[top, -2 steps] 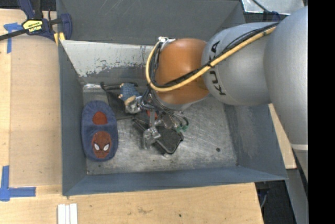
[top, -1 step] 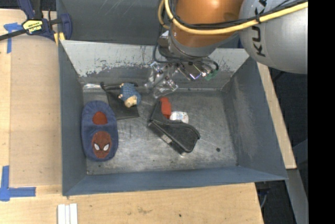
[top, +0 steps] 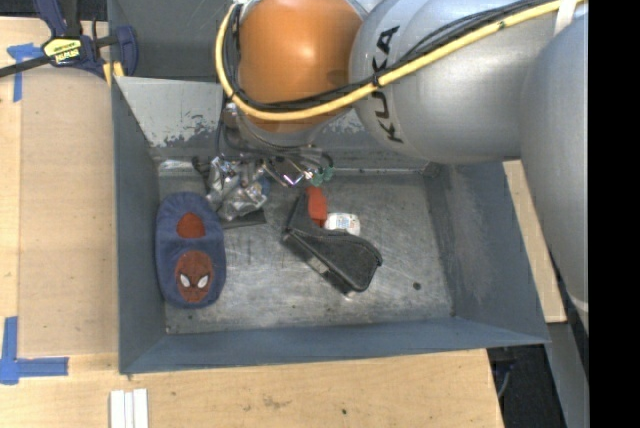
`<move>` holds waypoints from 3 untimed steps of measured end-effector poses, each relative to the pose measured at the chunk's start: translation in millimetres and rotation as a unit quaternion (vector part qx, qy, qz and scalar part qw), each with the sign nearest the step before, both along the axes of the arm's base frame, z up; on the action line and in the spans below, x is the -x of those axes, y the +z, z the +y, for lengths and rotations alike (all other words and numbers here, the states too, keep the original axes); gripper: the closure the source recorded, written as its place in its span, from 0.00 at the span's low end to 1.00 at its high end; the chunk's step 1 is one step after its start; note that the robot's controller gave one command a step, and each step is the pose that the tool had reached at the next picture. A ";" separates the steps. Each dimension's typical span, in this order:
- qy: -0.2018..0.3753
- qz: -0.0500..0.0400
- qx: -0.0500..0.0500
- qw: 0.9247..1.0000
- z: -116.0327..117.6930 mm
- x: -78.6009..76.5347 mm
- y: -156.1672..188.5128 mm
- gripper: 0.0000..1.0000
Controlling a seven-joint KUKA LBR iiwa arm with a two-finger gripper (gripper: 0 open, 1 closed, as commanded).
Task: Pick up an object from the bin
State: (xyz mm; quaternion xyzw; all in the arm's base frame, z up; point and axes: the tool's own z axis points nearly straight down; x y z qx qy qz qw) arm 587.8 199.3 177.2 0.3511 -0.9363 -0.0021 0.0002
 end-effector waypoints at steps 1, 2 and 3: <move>-0.005 -0.002 0.001 1.000 -4.9 -2.2 3.4 0.00; -0.134 -0.002 0.002 0.991 7.5 -10.1 -97.5 0.00; -0.135 -0.003 0.002 0.991 6.9 -11.3 -95.0 1.00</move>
Offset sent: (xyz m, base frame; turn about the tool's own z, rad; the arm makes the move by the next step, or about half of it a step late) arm 0.0000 0.0000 0.0000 0.0000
